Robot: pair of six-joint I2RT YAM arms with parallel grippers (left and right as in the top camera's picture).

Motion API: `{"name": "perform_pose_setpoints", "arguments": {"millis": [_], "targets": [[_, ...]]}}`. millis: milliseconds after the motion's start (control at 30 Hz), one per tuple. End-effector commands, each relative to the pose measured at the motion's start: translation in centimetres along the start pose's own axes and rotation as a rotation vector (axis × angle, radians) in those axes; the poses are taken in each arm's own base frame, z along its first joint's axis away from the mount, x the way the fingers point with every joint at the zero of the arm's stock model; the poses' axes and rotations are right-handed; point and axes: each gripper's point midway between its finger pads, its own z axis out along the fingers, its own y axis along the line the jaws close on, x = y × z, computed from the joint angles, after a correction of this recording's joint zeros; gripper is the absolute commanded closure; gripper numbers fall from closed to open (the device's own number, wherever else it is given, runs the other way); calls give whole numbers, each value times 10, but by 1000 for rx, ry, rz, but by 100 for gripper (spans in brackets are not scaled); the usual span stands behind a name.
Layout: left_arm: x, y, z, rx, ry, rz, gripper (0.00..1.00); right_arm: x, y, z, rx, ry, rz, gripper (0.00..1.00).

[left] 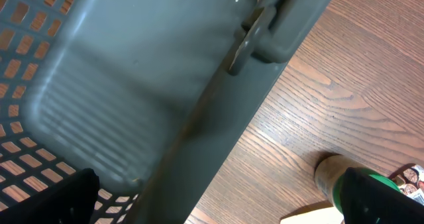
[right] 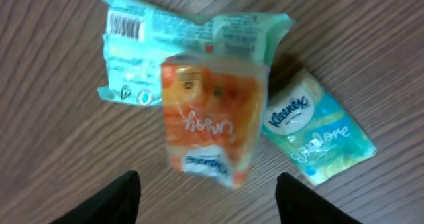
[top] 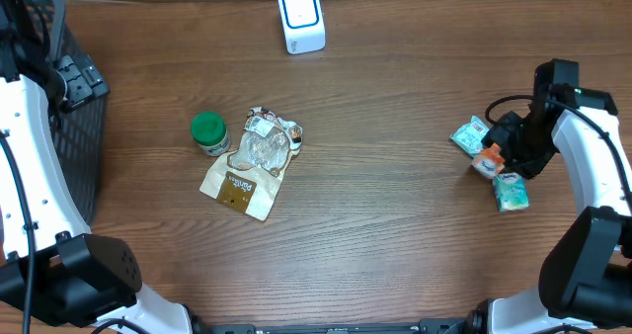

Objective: Scan the item barcode
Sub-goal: 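Carry the orange box right and release it beside the packets, then move the right gripper to the bagged bread and grasp it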

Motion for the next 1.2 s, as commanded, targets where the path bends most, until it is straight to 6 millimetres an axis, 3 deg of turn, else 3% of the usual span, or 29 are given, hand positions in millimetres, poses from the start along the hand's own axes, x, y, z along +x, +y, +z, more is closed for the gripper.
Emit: {"name": "perform_pose_setpoints", "arguments": {"millis": [0,133,333,567,667,733,867,1167], "targets": [[1,-1,4,-3,11,19,0,7,5,-2,-33,30,-64,31],[1,-1,4,-4,10,19,0,15,21,-13,-115,73,-144,30],[1,-1,4,-3,10,19,0,32,78,-36,-341,110,-306,30],[1,-1,4,-3,11,19,0,56,131,-39,-418,89,-417,29],[1,-1,4,-3,11,19,0,75,156,-41,-456,96,-463,22],[1,-1,4,-3,10,19,0,93,175,-43,-499,108,-518,5],[1,-1,4,-3,11,19,0,124,208,-34,-547,115,-546,4],[1,-1,4,-3,11,19,0,185,257,5,-651,140,-543,3]]}}
